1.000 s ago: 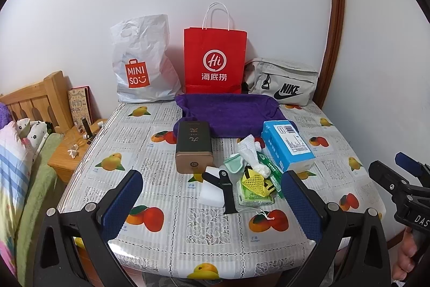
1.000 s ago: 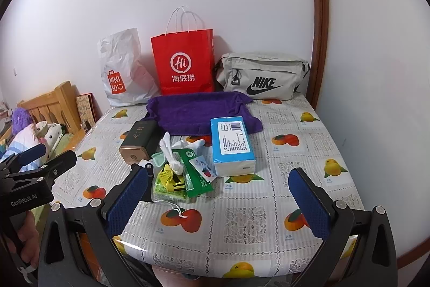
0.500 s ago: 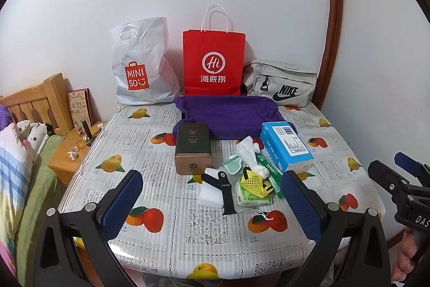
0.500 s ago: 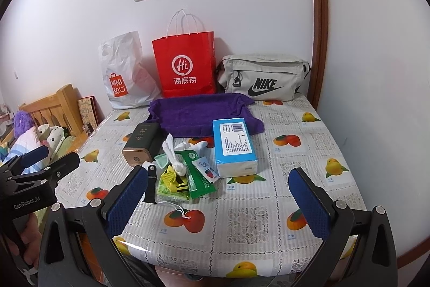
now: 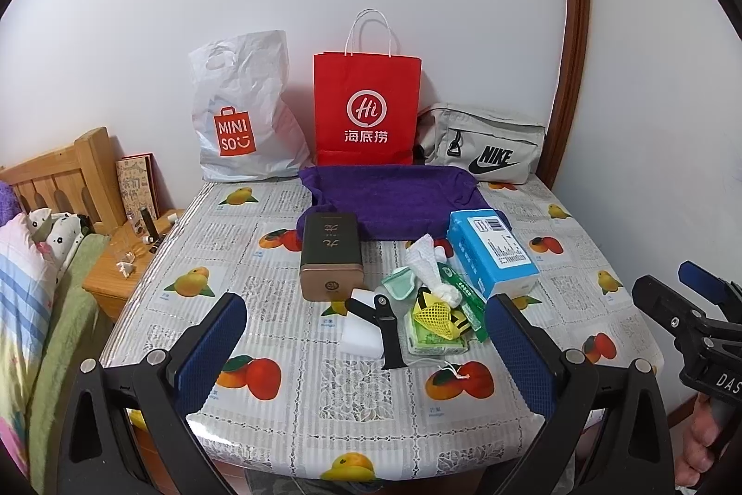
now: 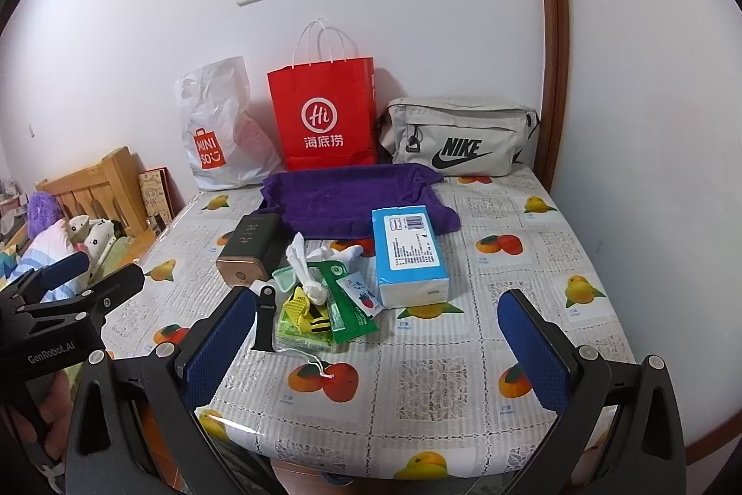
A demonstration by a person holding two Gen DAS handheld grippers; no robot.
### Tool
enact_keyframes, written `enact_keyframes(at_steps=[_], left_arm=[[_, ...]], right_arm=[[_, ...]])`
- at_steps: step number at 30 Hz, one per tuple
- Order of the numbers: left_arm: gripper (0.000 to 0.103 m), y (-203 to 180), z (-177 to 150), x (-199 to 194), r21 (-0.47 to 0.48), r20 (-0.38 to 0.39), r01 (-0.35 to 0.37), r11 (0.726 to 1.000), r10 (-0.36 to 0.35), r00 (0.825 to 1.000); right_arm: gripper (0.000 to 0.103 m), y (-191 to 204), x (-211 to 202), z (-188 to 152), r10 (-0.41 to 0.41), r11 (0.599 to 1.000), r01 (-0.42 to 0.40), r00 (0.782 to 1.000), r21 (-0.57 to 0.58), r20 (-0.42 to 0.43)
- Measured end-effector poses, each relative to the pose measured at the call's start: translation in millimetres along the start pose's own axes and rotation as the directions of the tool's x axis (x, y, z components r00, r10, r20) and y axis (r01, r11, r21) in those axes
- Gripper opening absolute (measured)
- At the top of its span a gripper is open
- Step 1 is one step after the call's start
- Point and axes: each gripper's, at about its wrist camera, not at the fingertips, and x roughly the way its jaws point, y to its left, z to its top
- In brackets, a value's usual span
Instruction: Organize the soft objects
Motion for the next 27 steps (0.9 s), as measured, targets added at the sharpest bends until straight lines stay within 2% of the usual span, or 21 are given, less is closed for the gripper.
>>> enact_keyframes(at_steps=[27], left_arm=[[0.103, -1.2, -3.7, -1.1, 0.002, 0.006, 0.0, 1.0, 0.0, 1.0]], right_arm=[[0.103, -2.3, -2.0, -1.6, 0.0, 1.0, 0.0, 1.0, 0.0, 0.006]])
